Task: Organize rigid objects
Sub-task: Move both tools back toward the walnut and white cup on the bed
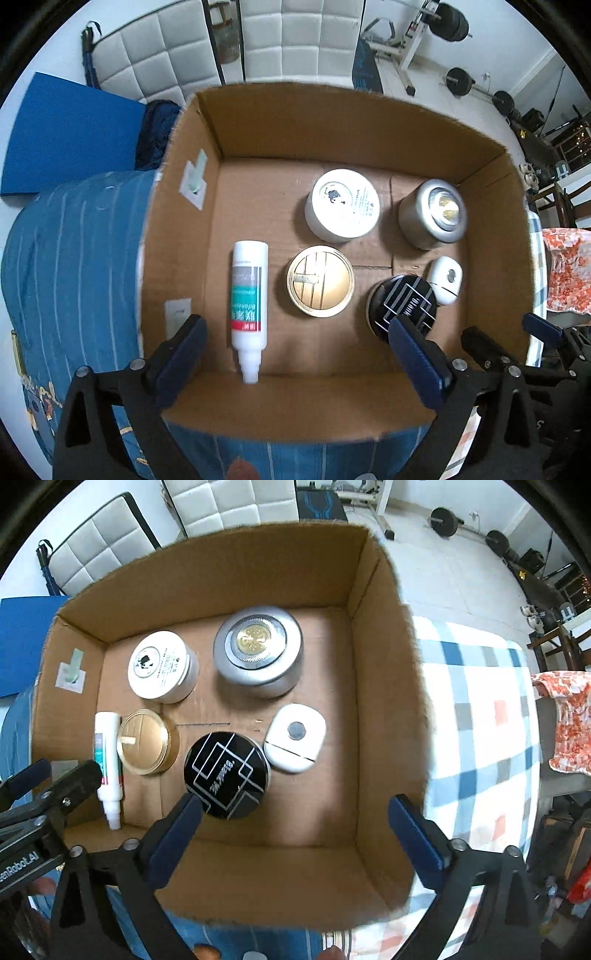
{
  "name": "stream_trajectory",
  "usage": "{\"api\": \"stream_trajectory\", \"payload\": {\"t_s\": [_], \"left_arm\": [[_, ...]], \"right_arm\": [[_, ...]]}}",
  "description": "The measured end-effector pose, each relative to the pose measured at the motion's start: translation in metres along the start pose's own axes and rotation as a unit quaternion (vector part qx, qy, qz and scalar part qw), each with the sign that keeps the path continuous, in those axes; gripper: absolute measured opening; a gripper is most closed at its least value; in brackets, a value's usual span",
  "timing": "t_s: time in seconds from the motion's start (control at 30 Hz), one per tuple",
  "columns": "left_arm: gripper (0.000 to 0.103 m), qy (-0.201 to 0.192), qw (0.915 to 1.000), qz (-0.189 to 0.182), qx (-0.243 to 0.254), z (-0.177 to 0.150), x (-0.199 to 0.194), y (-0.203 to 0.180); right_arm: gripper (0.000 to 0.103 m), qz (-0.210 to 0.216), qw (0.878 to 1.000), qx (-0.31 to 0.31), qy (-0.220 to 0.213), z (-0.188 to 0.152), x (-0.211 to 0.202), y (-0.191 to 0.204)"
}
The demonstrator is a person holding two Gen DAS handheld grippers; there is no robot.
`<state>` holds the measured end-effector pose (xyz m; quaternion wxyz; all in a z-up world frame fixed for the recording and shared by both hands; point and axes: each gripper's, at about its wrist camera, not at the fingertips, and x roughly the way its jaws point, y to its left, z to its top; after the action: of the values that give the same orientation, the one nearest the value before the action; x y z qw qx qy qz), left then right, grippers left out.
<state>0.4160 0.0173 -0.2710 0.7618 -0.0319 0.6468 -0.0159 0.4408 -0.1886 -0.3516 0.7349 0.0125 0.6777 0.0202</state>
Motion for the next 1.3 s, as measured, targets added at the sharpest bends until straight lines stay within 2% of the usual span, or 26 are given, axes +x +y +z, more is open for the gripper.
{"api": "stream_trajectory", "payload": {"t_s": [0.2, 0.23, 0.43, 0.8, 0.93, 1.0, 1.1, 1.2, 1.3], "left_arm": [[0.101, -0.044, 0.999, 0.004, -0.002, -0.026, -0.037, -0.006], [0.101, -0.05, 0.9988, 0.003, -0.003, -0.027, -0.034, -0.011], [0.101, -0.089, 0.996, 0.003, 0.006, -0.056, -0.077, -0.016], [0.101, -0.127, 0.9917, -0.019, 0.004, -0.1, -0.136, -0.01], [0.101, -0.136, 0.9905, -0.012, 0.016, -0.113, -0.149, -0.011], [0.101, -0.135, 0.9905, -0.002, 0.025, -0.125, -0.148, -0.012], [0.101, -0.109, 0.993, 0.037, 0.029, -0.15, -0.125, -0.008], [0.101, -0.042, 0.9984, 0.034, 0.012, -0.178, -0.074, 0.002], [0.1, 0.017, 0.9991, 0.04, -0.001, -0.201, -0.028, 0.01]], "right_arm": [[0.103, 0.014, 0.999, -0.006, -0.033, -0.02, -0.04, 0.001], [0.103, 0.02, 0.999, -0.006, -0.038, -0.025, -0.048, 0.001], [0.103, 0.027, 0.997, -0.015, -0.075, -0.058, -0.096, 0.007], [0.103, 0.024, 0.992, -0.013, -0.123, -0.114, -0.158, 0.004], [0.103, 0.032, 0.991, -0.008, -0.13, -0.132, -0.17, -0.001], [0.103, 0.04, 0.992, -0.004, -0.12, -0.144, -0.165, -0.004], [0.103, 0.049, 0.996, -0.005, -0.073, -0.172, -0.133, -0.004], [0.103, 0.059, 0.998, -0.001, -0.017, -0.197, -0.086, 0.002], [0.101, 0.083, 0.995, 0.01, 0.049, -0.219, -0.03, 0.012]]}}
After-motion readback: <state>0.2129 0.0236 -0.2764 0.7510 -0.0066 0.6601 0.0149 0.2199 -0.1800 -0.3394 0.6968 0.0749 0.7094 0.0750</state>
